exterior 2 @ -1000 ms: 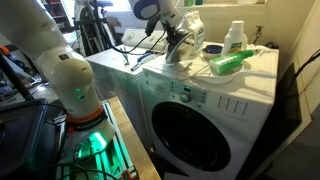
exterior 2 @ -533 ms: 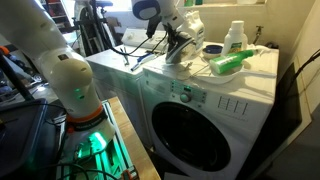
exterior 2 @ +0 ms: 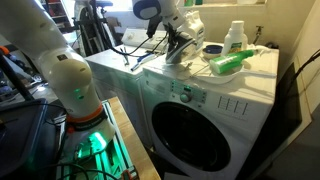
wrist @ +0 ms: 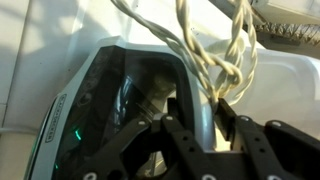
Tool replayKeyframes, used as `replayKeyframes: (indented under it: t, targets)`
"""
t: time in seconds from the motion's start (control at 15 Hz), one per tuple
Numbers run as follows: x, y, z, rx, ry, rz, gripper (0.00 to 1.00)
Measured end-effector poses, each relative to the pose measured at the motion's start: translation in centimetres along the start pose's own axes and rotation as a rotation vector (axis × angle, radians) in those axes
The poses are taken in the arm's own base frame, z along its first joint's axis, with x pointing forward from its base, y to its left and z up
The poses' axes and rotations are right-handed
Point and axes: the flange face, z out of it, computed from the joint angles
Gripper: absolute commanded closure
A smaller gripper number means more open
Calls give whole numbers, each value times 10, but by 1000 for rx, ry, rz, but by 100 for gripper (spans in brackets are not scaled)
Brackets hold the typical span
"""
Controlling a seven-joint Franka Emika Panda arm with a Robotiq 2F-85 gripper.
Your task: Put the iron in a lying position
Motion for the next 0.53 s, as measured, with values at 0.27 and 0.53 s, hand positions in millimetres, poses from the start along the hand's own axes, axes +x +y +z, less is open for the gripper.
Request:
replayKeyframes:
  t: [0.27, 0.53]
  targets:
    - [2, 4, 1, -7, -4, -3, 24]
    - [-1, 39, 22, -82, -57, 8, 6]
